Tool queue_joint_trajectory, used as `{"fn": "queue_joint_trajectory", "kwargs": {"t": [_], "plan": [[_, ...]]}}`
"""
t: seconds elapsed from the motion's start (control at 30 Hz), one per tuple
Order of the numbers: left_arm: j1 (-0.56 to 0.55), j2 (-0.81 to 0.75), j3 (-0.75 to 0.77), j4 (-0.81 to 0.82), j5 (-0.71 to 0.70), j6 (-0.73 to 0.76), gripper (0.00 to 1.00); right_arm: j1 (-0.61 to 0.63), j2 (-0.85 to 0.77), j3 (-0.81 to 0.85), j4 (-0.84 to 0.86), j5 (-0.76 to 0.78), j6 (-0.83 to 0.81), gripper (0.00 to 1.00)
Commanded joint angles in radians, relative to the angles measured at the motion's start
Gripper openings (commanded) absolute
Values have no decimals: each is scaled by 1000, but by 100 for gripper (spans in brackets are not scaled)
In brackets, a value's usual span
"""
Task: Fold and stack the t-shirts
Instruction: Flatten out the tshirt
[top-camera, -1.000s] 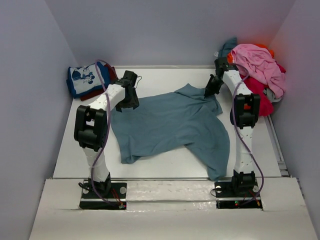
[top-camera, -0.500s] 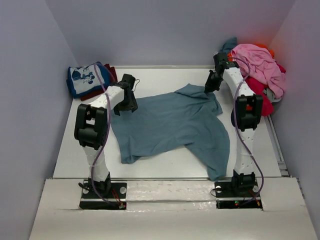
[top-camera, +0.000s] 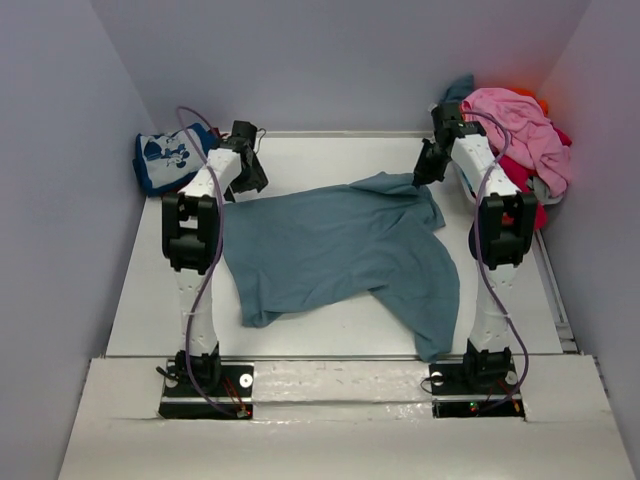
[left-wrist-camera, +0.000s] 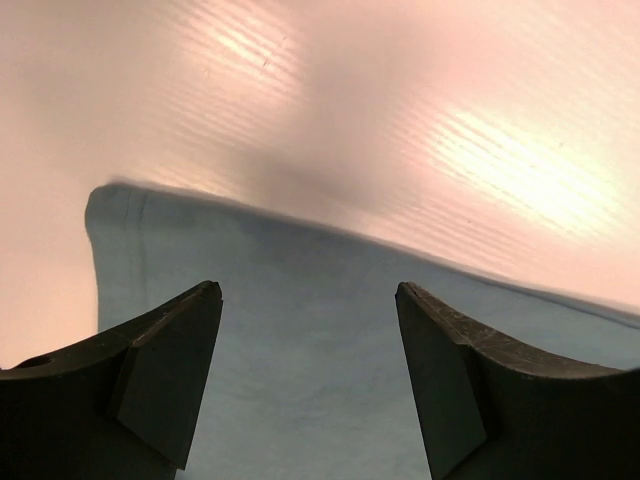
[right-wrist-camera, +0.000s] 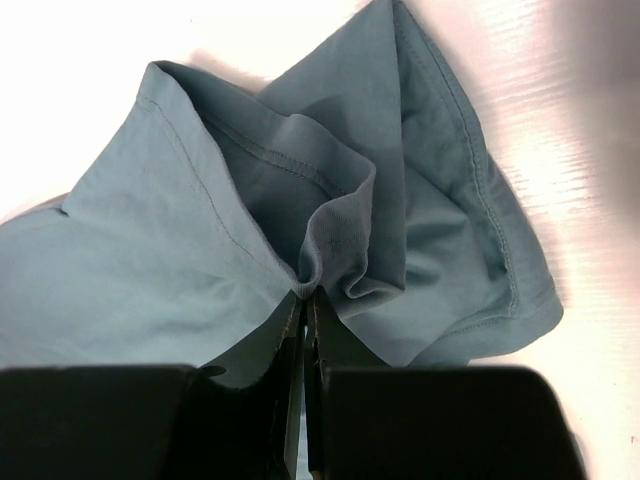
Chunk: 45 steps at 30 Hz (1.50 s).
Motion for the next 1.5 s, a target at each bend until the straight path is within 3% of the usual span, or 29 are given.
{"fn": "queue_joint_trajectory", "kwargs": {"t": [0.0,0.77,0.97,1.07,1.17,1.2,1.27,1.33,1.4,1.47], "plan": [[4,27,63,-56,-4,5,82,3,-56,-7,0,10,-19,7],[92,-58,-126,-11,-4,-15,85,3,-35,14,-6,-1,-20,7],[92,-32,-146,15,62,-9,81,3,-36,16,-9,-1,-23,7],[92,-27,-168,32,82,-6,73,3,-42,13,-6,4,-26,7],[92,-24,-181,39,96,-1,55,3,-44,11,-6,7,-26,7],[92,-22,-182,41,96,-1,43,3,-44,11,-6,7,-26,7],[92,-24,-187,43,101,-1,34,3,-44,14,-8,8,-26,7],[92,-25,-192,44,101,-1,16,3,-44,16,-9,10,-26,7],[92,-25,-198,43,99,-1,7,3,-46,17,-9,13,-28,7],[92,-25,-201,44,101,-1,6,3,-47,17,-11,15,-28,7]]}}
